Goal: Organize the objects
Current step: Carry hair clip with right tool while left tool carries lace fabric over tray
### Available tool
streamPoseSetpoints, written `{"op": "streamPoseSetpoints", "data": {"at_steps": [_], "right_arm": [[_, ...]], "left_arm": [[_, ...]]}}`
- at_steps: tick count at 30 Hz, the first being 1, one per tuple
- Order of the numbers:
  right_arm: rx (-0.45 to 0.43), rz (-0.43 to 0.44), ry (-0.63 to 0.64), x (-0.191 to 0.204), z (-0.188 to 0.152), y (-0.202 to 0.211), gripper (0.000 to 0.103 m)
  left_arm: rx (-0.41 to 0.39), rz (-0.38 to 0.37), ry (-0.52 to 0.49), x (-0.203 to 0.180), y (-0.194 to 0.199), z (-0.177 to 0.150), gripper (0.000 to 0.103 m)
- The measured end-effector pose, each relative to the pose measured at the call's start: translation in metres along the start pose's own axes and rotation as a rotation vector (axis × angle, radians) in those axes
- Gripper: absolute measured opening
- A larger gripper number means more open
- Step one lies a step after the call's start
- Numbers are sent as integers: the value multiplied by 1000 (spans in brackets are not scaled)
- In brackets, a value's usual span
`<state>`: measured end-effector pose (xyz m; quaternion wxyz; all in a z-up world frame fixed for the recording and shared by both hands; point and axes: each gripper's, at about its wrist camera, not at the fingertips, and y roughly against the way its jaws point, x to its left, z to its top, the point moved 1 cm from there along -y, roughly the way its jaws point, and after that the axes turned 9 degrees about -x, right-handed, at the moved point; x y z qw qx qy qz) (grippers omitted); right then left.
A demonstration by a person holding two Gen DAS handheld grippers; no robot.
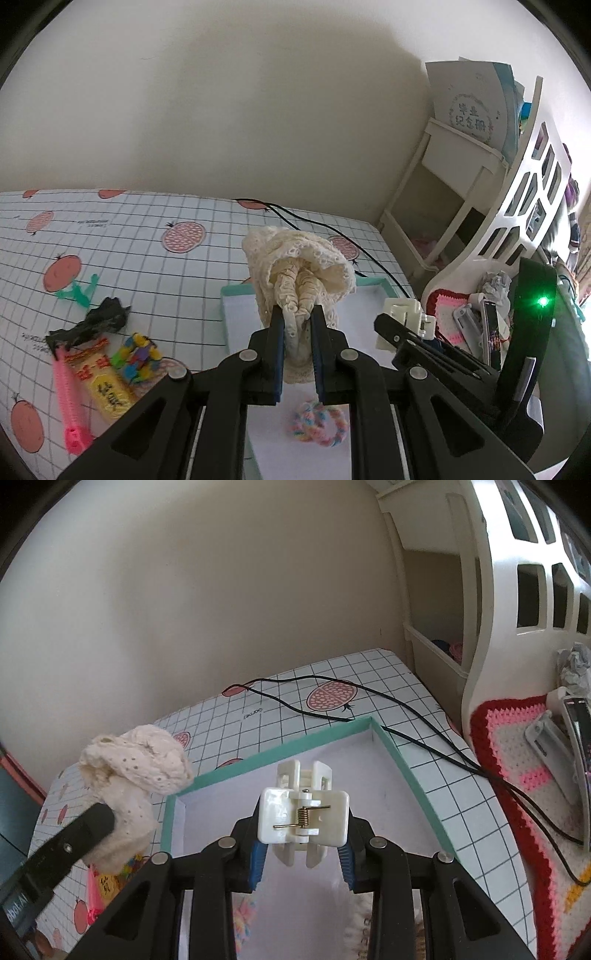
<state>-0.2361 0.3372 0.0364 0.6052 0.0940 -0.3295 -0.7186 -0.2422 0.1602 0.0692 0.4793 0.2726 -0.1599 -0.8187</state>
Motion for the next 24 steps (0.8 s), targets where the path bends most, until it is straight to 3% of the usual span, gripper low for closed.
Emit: {"op": "streamPoseSetpoints", "data": {"at_steps": [10,24], "right_arm": [[22,-5,8,0,14,-17,34],[148,-58,16,-12,-9,-52,34]], "left_arm": [[29,-14,6,-3,-25,-6,13],[159,43,0,6,-55,-34,14]]}}
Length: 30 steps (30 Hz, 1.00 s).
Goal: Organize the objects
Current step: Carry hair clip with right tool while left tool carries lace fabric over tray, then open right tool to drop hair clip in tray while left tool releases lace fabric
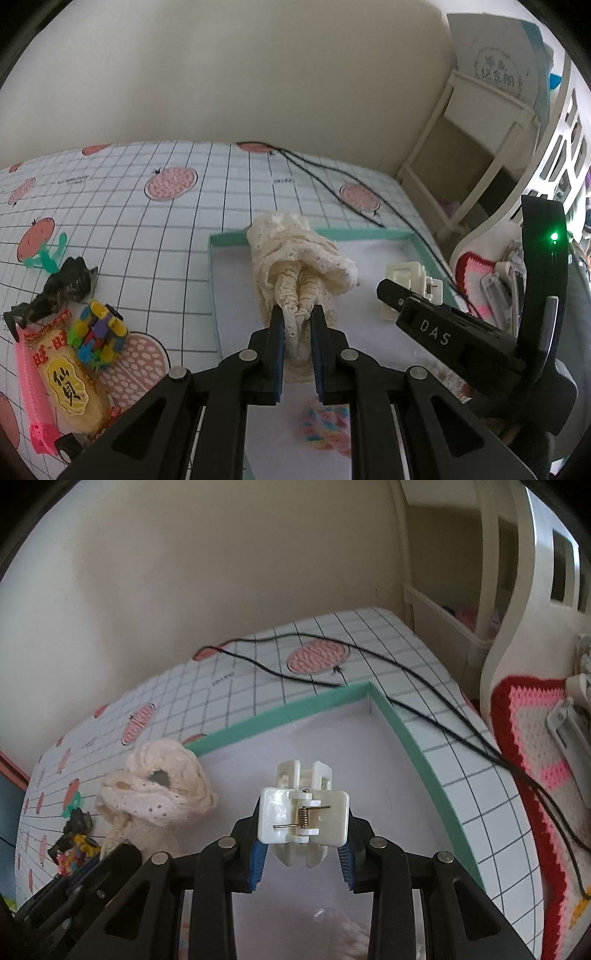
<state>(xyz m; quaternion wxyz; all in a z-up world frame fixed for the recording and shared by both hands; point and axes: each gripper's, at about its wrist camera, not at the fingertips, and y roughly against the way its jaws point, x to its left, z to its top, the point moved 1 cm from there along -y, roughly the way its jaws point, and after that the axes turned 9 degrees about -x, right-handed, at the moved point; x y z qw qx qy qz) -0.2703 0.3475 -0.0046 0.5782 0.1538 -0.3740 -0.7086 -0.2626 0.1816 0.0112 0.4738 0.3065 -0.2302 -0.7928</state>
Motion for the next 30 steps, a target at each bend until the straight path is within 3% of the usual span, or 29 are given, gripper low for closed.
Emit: {"op": "streamPoseSetpoints", "data": {"at_steps": [10,20,27,30], "right_arm": [[5,-13,24,0,-4,-2,34],[3,-23,41,1,-6,-2,34],[4,-29,39,1,-6,-2,36],[10,-38,37,0,-5,-1,43]], "left_arm": [[71,36,18,9,-12,-12,14],[97,24,36,14,-15,-14,16],[100,20,8,10,-9,-8,37],[95,20,13,9,-2,-3,44]]}}
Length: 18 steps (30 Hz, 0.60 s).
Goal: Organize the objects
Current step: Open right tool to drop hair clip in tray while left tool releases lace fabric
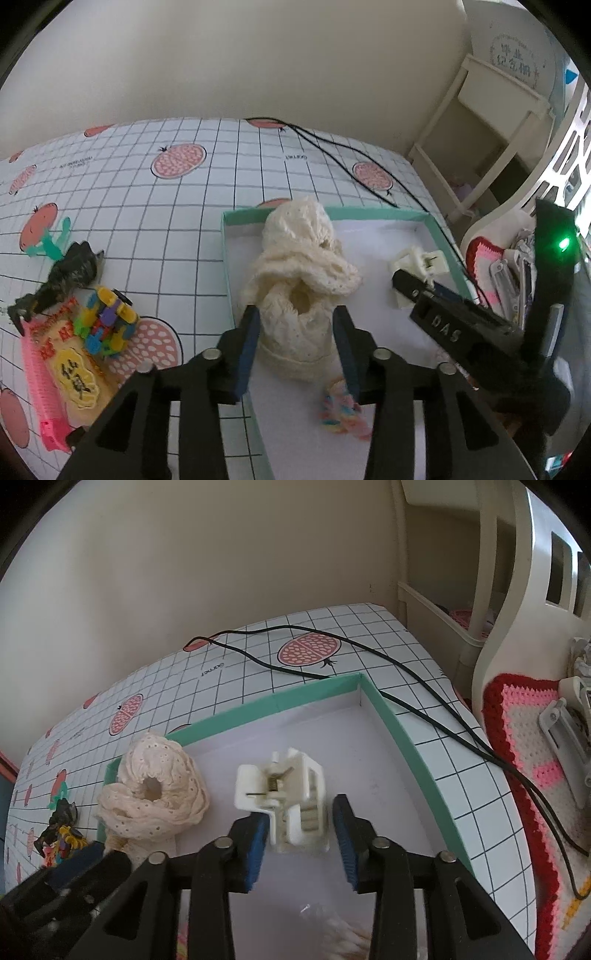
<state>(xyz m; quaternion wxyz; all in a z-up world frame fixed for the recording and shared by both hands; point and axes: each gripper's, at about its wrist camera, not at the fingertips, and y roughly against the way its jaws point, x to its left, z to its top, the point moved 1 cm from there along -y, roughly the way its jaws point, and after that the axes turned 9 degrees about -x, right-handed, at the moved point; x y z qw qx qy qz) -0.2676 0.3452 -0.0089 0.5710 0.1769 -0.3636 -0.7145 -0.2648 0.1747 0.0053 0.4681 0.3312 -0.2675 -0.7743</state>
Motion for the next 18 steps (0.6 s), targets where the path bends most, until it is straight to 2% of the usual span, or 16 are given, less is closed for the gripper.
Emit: {"op": "streamPoseSetpoints", "data": {"at_steps": [6,9,12,18], "right_arm": [[-8,6,7,2,4,6,51],[-15,12,10,5,7,11,52],[-20,8,17,7,10,15,52],[-34,5,14,8,19,27,52]], "left_arm": [[-11,-12,-8,-5,13,9,48],[-26,-9,-1,-5,20,14,50],[-46,-10,3,-4,28,20,57],[-81,0,24,4,39,29,61]]}}
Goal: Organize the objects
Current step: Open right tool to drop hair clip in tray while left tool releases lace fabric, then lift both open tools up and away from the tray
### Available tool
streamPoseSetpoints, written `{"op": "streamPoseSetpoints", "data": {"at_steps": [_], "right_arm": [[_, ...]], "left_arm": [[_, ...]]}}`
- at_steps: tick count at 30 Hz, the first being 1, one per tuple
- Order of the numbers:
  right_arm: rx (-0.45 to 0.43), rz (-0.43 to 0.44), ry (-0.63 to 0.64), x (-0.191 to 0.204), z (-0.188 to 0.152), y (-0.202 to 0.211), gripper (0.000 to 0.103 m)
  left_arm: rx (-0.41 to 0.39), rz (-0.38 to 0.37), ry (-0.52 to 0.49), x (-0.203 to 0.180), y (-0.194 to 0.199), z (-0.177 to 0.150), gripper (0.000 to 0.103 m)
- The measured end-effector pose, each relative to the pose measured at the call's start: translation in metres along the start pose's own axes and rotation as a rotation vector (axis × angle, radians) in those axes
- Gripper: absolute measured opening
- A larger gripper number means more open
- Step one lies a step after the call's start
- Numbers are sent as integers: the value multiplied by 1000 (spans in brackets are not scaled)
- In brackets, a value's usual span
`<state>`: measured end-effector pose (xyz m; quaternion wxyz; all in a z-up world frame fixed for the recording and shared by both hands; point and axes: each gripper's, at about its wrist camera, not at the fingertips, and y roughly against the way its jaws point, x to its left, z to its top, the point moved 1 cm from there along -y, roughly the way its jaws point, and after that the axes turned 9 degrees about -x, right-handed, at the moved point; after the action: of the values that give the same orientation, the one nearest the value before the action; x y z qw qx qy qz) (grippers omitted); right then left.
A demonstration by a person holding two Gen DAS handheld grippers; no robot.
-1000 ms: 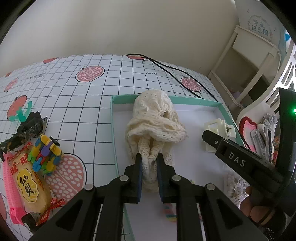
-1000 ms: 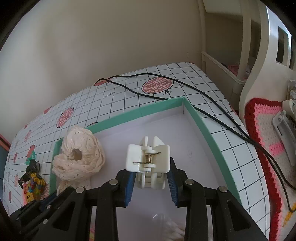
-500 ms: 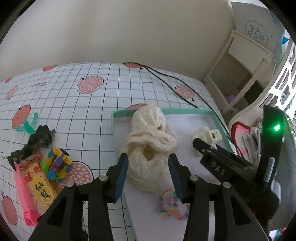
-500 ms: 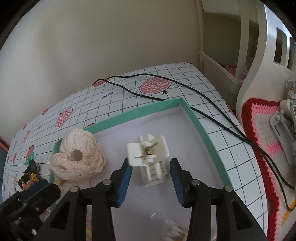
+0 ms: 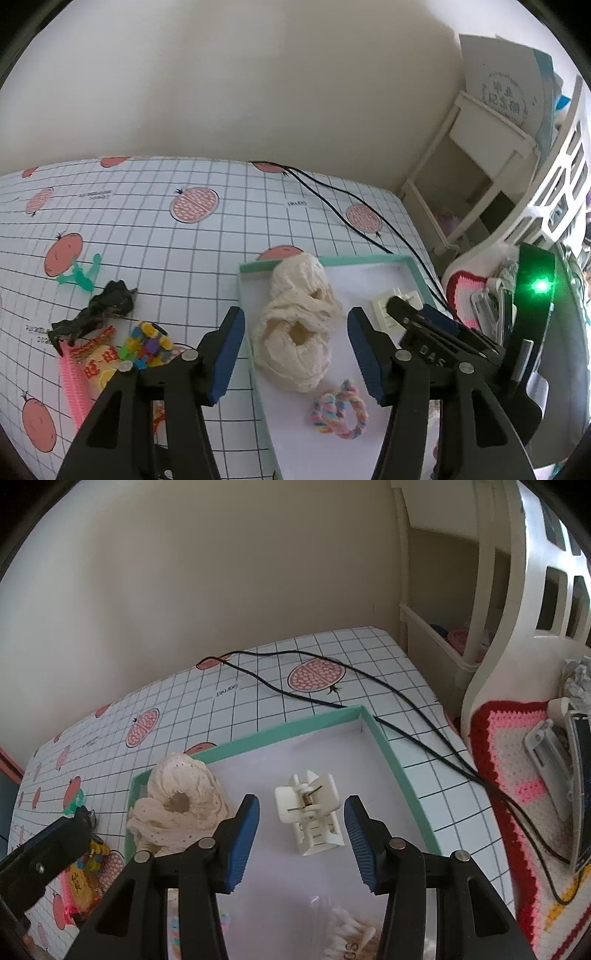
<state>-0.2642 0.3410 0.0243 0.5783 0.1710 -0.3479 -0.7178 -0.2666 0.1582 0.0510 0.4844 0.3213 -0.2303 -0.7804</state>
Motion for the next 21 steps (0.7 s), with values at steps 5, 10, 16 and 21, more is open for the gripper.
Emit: {"op": "streamPoseSetpoints", "data": {"at_steps": [5,10,16,21], "right_arm": [[17,-2,4,1,0,2,52],[29,12,2,0,-3,0,66],[23,10,-7,-2,-4,-1,84],[19,22,-7,-2,-4,-1,97]], "left_arm": [[0,35,25,9,-2,1,63],[1,67,37,15,-5,-1,83],[-4,92,37,19,-7,-1,93],[-22,127,36,23,-6,-1,98]]}}
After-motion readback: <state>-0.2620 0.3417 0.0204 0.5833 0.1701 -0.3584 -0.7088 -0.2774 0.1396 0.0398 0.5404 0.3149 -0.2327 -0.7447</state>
